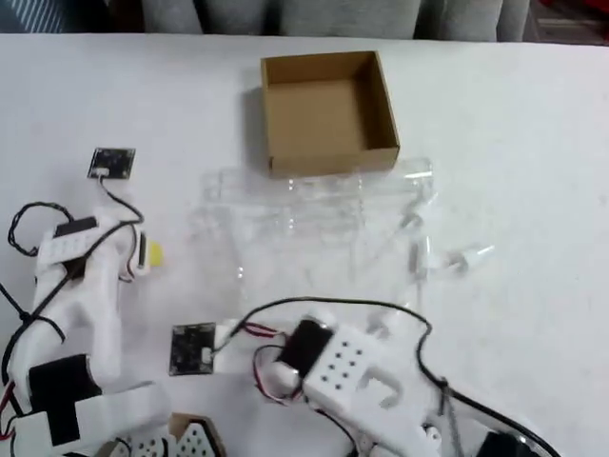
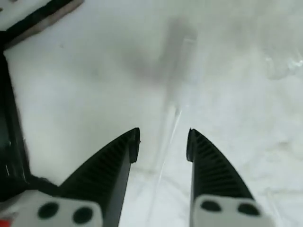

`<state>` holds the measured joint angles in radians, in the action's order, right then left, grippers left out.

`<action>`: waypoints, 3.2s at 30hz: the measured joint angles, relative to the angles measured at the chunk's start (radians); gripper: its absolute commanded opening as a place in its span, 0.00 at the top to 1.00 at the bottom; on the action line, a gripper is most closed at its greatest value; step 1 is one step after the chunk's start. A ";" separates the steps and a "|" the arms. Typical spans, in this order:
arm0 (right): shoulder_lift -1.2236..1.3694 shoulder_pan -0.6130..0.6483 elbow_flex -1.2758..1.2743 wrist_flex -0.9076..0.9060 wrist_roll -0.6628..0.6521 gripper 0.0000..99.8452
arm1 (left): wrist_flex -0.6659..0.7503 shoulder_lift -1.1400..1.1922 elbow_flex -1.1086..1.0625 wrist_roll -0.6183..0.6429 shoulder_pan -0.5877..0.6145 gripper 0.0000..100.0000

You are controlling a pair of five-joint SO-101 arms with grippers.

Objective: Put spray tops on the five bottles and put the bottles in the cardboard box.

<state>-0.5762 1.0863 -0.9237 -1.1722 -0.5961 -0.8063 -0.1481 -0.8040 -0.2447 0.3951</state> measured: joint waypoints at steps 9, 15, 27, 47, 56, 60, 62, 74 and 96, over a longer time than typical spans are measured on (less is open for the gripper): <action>0.055 0.017 0.017 0.087 0.112 0.82 | 0.000 0.000 0.000 0.000 0.000 0.98; 0.054 0.057 -0.018 0.199 0.181 0.82 | 0.000 0.000 0.000 0.000 0.000 0.98; 0.120 0.049 -0.058 0.292 0.184 0.82 | 0.000 0.002 0.000 0.000 0.000 0.98; 0.296 -0.080 -0.021 0.354 0.189 0.98 | 0.000 0.002 0.000 0.000 0.000 0.98; -0.041 -0.422 0.124 0.017 0.293 0.98 | 0.000 0.003 0.003 0.005 0.000 0.98; -0.180 -0.634 0.166 -0.069 0.298 0.98 | -0.035 -0.048 0.031 0.005 -0.005 0.98; -0.230 -0.723 0.169 -0.080 0.298 0.98 | -0.068 -0.117 0.034 0.005 -0.011 0.98; -0.330 -0.861 0.226 -0.037 0.304 0.98 | -0.126 -0.730 0.034 0.005 -0.316 0.98; -0.189 -0.687 1.076 0.245 0.680 0.98 | 0.331 -1.293 -0.476 0.371 -0.594 0.98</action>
<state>-0.7649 0.3989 0.1519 -0.9268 0.0836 -0.4749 -1.4415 -1.2797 0.1266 -0.1987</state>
